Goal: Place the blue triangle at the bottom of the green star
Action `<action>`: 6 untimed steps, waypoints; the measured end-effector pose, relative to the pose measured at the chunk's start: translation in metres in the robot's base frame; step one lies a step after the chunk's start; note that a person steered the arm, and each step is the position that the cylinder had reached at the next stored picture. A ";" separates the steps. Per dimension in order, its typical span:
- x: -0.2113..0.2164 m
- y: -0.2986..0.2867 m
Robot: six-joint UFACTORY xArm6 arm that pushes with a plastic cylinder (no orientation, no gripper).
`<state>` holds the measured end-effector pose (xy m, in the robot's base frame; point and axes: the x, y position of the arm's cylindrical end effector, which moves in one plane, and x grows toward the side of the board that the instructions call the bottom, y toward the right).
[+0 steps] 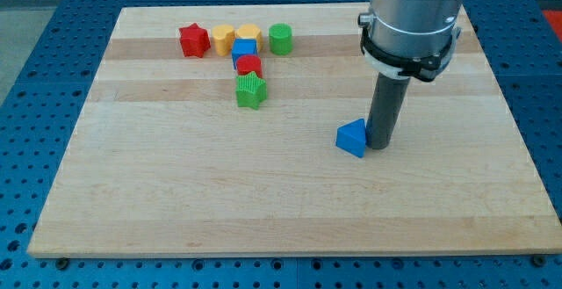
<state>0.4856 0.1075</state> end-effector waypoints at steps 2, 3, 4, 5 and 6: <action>0.008 -0.015; -0.005 -0.052; -0.019 -0.091; -0.031 -0.130; -0.034 -0.151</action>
